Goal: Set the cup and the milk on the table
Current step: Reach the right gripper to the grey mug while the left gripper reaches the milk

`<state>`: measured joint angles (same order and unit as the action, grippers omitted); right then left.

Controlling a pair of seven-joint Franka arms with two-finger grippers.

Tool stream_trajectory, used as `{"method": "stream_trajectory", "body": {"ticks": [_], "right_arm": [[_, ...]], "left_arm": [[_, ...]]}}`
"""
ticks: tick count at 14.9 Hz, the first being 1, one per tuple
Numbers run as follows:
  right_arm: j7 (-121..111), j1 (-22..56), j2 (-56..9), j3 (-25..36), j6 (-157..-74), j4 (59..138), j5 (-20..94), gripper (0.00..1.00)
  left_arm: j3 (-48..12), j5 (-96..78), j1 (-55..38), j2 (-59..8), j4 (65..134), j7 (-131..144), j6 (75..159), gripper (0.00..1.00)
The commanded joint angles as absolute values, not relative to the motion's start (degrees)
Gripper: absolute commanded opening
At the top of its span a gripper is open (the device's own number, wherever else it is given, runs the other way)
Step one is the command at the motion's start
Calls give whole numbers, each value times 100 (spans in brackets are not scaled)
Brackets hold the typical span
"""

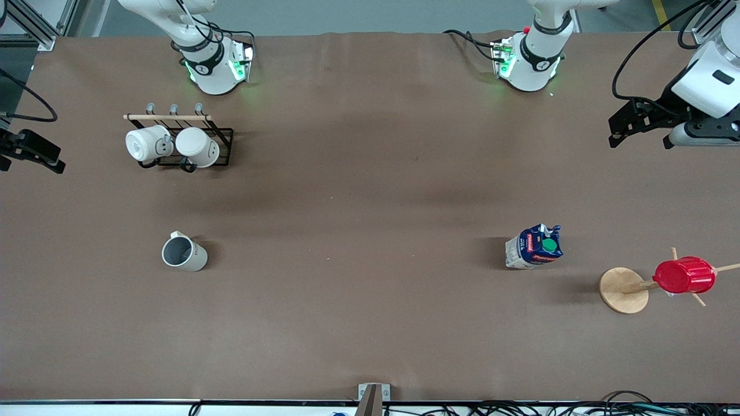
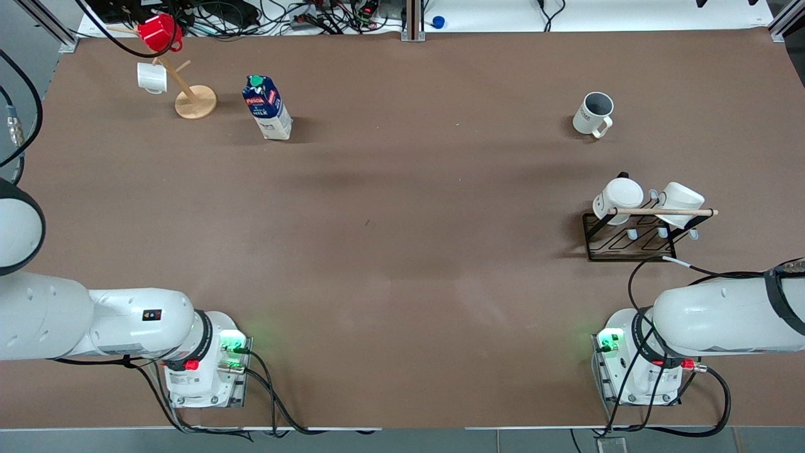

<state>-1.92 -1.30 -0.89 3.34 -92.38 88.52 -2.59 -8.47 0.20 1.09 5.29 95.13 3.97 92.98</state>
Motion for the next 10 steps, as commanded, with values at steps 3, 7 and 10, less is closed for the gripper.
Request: {"method": "stream_trajectory", "body": {"ticks": [3, 7, 10], "right_arm": [[-220, -123, 26, 343, -9325, 9018, -167, 99], [-220, -123, -44, 334, -9482, 9044, -141, 98], [-228, -114, -350, 334, -9798, 9088, 70, 98]], "left_arm": [[-791, 0, 114, 239, 9204, 343, 9149, 100], [-800, 27, 88, -473, 8842, 386, 9210, 100], [-800, 44, 35, -1035, 8912, 527, 9859, 100]]}}
